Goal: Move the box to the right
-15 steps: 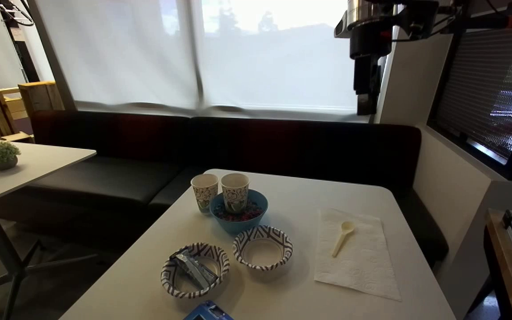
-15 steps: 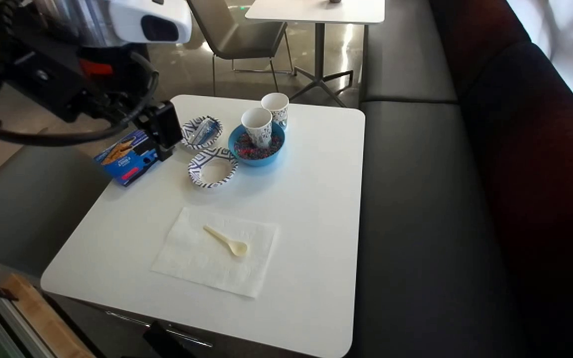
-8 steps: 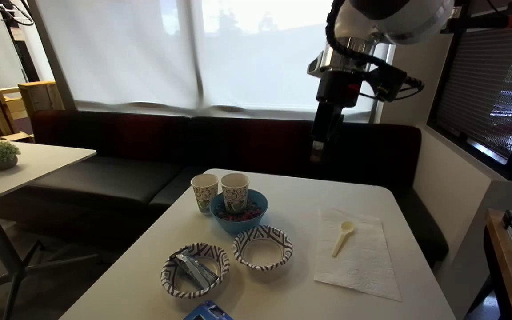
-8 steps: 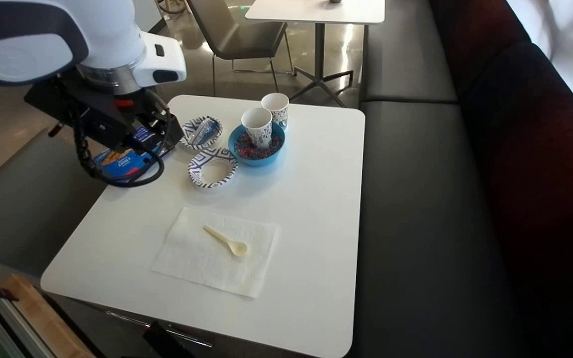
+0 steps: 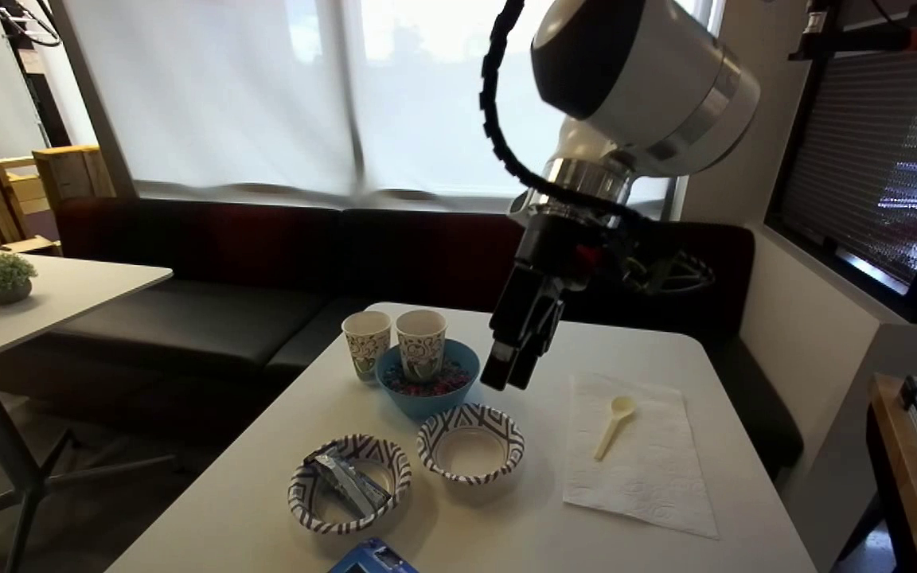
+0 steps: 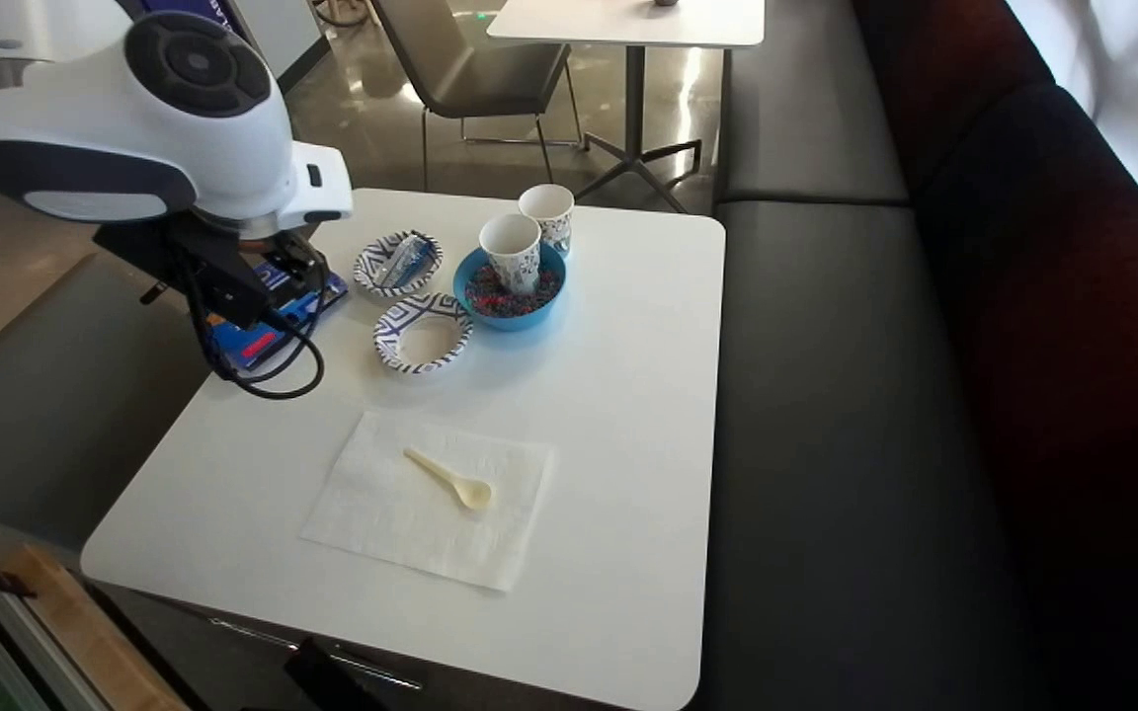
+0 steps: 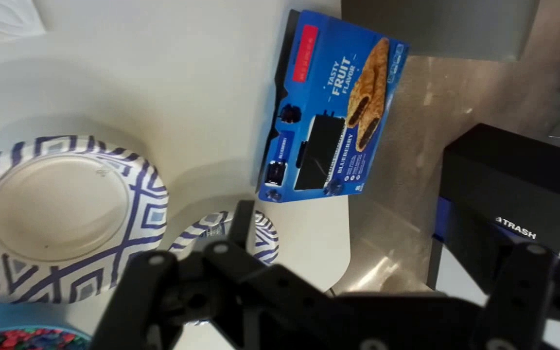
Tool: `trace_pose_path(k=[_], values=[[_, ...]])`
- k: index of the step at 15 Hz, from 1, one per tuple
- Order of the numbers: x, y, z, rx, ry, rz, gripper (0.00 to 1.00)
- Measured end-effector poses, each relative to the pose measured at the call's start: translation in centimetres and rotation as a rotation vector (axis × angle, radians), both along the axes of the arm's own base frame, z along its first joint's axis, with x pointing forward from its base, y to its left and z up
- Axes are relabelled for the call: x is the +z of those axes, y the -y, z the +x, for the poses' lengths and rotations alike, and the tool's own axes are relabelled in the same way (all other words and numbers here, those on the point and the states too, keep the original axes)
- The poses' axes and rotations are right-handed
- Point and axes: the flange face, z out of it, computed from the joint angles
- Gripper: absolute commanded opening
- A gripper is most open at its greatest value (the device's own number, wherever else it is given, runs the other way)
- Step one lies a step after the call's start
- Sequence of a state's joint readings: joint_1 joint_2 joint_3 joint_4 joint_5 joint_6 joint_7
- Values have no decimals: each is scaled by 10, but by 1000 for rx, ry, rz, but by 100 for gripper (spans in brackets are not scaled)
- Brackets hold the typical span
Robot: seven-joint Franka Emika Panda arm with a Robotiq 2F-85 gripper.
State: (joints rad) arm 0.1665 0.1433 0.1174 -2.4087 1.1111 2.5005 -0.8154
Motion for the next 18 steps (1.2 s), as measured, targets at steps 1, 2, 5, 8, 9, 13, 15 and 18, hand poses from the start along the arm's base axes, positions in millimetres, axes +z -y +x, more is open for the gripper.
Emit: trace_pose_path(k=[1, 2, 5, 8, 9, 13, 15, 18], values=[[-12, -7, 5, 1, -7, 20, 100], [-24, -12, 11, 0, -12, 38, 100], [-62, -23, 36, -4, -38, 64, 100], [-101, -35, 49, 9, -78, 67, 100], [-108, -37, 50, 10, -84, 68, 100], [-108, -39, 54, 10, -79, 71, 100], [-108, -39, 54, 10, -79, 71, 100], [-108, -39, 54, 10, -79, 71, 100]])
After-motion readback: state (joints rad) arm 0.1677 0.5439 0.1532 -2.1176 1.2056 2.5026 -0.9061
